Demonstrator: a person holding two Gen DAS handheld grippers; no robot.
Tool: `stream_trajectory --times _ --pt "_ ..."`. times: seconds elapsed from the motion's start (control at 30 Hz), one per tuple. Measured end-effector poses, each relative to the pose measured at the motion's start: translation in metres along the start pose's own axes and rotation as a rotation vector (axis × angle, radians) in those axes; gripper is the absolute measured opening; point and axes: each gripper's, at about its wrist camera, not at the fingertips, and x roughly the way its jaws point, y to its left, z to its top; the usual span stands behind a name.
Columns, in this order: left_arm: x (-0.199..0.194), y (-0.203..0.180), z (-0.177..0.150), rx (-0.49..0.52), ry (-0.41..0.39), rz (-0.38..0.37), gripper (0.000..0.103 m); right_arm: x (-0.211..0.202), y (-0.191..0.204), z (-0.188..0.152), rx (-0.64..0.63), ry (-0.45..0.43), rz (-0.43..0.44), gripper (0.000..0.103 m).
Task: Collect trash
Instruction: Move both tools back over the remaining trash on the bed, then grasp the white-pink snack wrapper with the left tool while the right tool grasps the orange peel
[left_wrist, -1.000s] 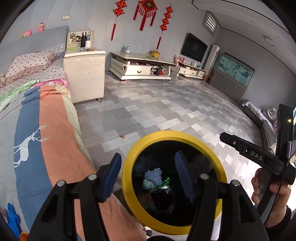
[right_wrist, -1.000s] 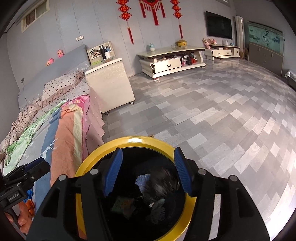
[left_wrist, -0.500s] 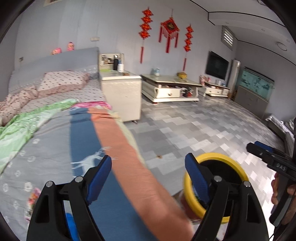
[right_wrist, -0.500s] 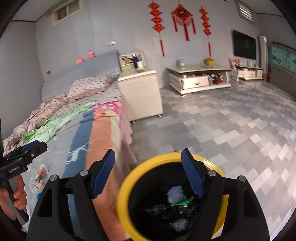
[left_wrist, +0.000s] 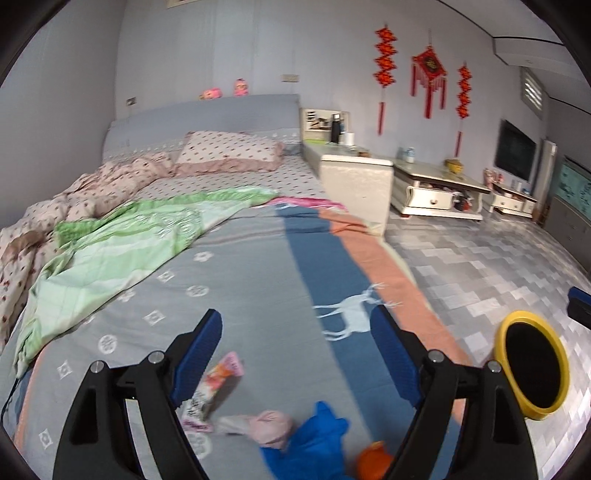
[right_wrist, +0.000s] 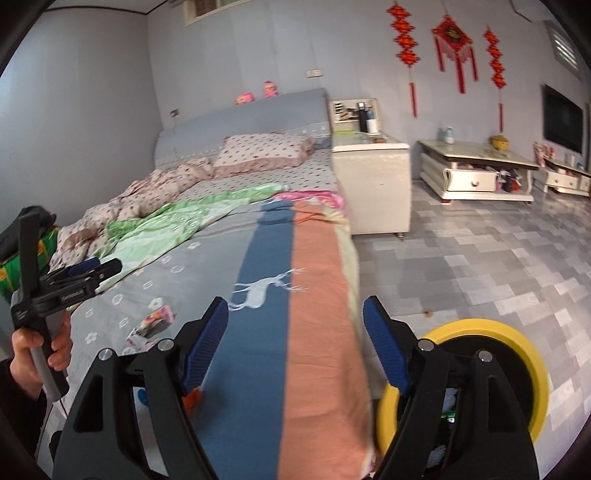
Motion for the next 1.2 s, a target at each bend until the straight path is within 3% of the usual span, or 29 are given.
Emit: stream_trajectory --times 0.17,0.4,0.93,1.2 --pt "0.01 0.044 -0.014 -0.032 0.04 0.063 0.079 0.018 0.052 -0.01 -0.066 0.048 0.056 0.072" --pt "0.039 0.086 -0.037 -0.074 0.109 0.116 0.079 0.049 0.089 -0.039 -0.103 0.153 0.112 0.072" --pt "0.111 0.122 -0.077 -0.15 0.244 0.132 0.079 0.145 0.148 -0.119 -0.152 0.437 0.243 0.063" --pt "0.134 0.126 -0.094 -0.151 0.299 0.118 0.075 0.171 0.155 -0.144 -0.163 0.535 0.261 0.048"
